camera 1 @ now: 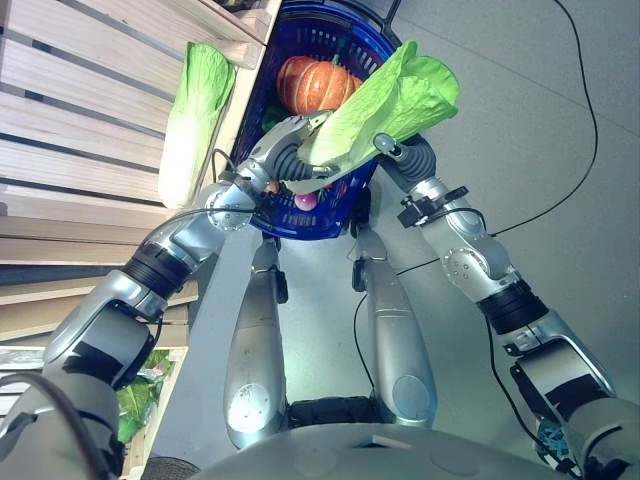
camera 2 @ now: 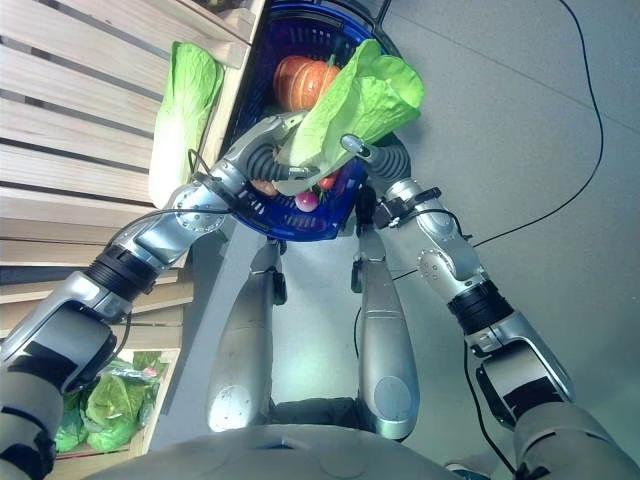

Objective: Pick up fruits and vegetables into the basket

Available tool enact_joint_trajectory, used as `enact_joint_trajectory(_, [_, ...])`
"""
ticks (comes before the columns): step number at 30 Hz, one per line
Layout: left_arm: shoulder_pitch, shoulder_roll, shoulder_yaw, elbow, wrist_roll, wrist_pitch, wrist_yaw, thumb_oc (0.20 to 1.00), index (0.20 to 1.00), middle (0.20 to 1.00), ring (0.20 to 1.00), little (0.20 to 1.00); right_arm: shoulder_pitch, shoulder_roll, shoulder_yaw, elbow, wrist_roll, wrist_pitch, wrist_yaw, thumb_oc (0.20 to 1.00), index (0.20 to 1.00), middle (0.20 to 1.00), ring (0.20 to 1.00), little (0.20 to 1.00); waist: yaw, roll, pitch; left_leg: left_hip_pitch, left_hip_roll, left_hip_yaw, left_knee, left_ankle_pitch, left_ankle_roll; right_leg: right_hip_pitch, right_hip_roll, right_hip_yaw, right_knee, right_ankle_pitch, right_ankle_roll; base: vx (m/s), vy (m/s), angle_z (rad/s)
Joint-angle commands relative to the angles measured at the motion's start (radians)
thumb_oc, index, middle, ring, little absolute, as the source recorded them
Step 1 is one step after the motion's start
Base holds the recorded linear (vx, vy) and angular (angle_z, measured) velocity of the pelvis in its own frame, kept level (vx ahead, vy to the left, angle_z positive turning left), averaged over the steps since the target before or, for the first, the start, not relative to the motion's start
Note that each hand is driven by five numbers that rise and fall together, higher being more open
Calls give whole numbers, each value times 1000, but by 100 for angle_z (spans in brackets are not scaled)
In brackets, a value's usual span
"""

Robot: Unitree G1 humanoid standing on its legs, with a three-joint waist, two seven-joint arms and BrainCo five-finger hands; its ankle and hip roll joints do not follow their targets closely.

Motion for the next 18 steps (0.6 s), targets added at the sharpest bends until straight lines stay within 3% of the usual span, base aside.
enact_joint_trajectory(1, [17,-2,2,-72,-37,15,3,200,200,200,200,200,-29,-6,18,-150,13,-53,29,1000,1000,1000,1000,1000,8,-4,-32,-5,-44,30,-35,-2,17,50,48,-52,35,-72,60,0,0,0])
enact_joint_trajectory(10, [23,5,-12,-82,-10,55,-68,200,200,200,200,200,-25,-11,9,-162,31,-69,22,1000,1000,1000,1000,1000,8,-4,-32,-9,-46,30,-33,-2,16,47,49,-56,36,-72,62,0,0,0])
enact_joint_trajectory(12, [20,8,-20,-89,-14,68,-80,200,200,200,200,200,-19,-12,11,-166,55,-90,34,200,200,200,200,200,8,-3,-32,-7,-45,31,-29,-9,16,49,48,-55,40,-78,63,0,0,0])
enact_joint_trajectory(18, [15,1,-36,-88,-8,69,-72,200,200,200,200,200,-20,-6,17,-160,52,-113,40,200,200,200,200,200,5,-1,-32,-11,-46,31,-32,-6,16,45,47,-55,34,-72,64,0,0,0])
